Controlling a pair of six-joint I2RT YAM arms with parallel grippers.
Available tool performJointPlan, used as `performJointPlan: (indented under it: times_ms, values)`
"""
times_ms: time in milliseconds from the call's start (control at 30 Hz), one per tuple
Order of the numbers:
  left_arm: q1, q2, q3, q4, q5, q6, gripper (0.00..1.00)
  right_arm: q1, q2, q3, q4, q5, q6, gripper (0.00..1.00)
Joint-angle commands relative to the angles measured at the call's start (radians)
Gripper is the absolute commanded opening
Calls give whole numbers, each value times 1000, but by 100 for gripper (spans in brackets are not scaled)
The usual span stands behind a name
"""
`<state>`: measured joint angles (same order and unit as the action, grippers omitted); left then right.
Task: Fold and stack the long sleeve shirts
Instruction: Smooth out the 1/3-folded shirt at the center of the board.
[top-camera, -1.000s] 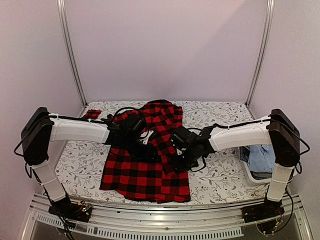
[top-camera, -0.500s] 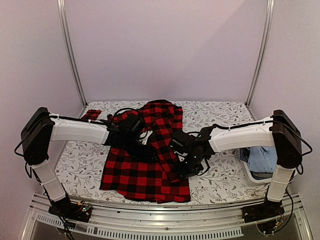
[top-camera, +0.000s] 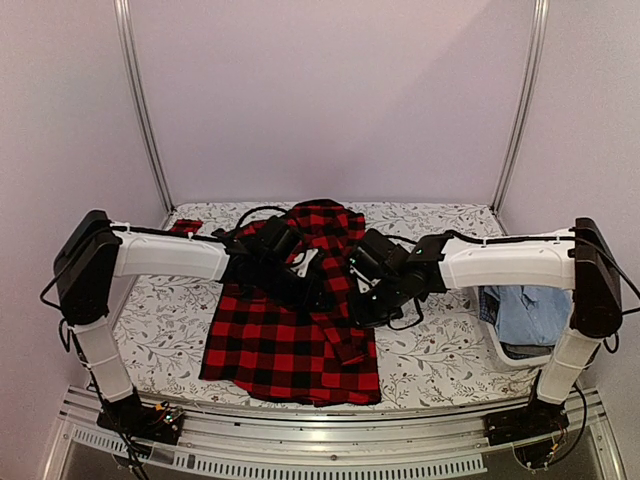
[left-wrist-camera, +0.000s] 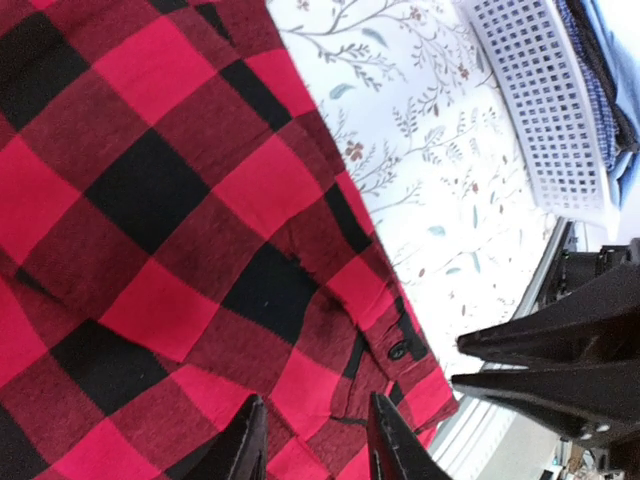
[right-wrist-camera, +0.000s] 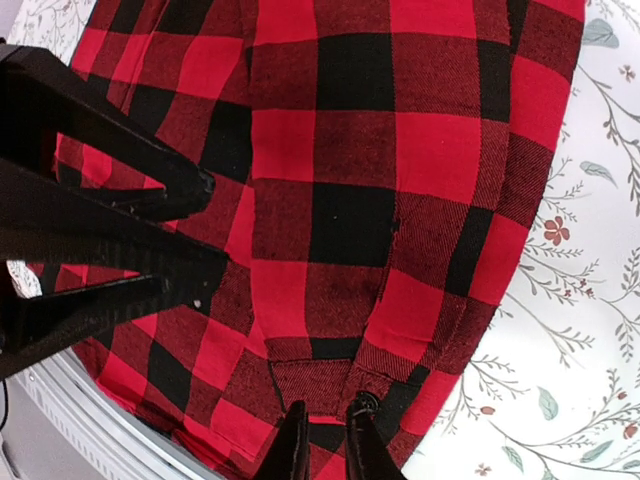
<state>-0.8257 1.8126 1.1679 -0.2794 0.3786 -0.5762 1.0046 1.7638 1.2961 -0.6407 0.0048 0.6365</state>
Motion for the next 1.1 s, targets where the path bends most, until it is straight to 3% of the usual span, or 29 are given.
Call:
performJointPlan:
  times_ms: [0, 400, 500, 600, 800, 1067]
  values:
    - [-12, 75, 50, 85, 49, -17, 33, -19, 35, -61, 131, -54, 29, 11]
    - [-25, 193, -32, 135, 83, -40, 28, -21, 53, -271, 307, -144, 98, 10]
    - [-26, 198, -50, 116, 60, -37, 27, -23, 18, -279, 301, -132, 98, 16]
    - [-26, 195, -45, 91, 38, -32, 27, -39, -28, -268, 295, -118, 94, 27]
    - [-26, 153, 10, 46, 1, -20, 27, -145, -76, -235, 295, -96, 48, 46]
    - [-25, 58, 63, -14, -68, -27, 29, -303, 12, -120, 365, -137, -45, 47]
